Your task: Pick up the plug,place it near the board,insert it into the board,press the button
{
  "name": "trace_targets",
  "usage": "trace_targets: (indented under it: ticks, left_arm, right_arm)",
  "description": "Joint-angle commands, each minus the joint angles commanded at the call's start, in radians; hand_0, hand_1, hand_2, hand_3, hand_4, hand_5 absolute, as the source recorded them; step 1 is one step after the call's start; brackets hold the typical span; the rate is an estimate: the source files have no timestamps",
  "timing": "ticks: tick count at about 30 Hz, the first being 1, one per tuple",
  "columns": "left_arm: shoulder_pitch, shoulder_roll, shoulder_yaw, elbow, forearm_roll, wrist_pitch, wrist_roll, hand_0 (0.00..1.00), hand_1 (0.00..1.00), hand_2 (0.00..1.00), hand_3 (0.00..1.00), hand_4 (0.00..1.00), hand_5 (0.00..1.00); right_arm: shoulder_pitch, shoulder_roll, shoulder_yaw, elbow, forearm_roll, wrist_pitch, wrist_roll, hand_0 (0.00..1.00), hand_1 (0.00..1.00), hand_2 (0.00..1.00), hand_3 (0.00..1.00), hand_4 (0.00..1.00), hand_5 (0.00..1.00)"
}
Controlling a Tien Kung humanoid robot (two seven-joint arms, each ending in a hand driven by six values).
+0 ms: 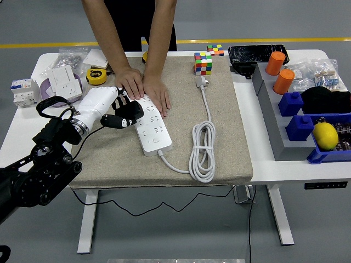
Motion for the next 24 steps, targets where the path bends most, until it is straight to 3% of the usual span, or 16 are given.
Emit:
trace_targets:
  ticks: [12,24]
  left_arm:
    - [-0.015,-0.021,0.024,0.065,0.037,0.009,-0.007,0.432,0.388,0.399,0.435,0.704,0.094]
    - [-0.015,-0.022,0.045,0.077,0.040,0.008,-0.007,0.434,0.388,0.401,0.436,0.701,0.092]
  right_arm:
    - [0.003,0.000,0.000,0.000,0.002,0.001,0.002,0.808,0.723,0.715,0.709,0.998,0.806]
    - [0.003,0.000,0.002,0.000,0.001,0.001,0.002,0.808,0.723,0.715,0.709,0.998,0.806]
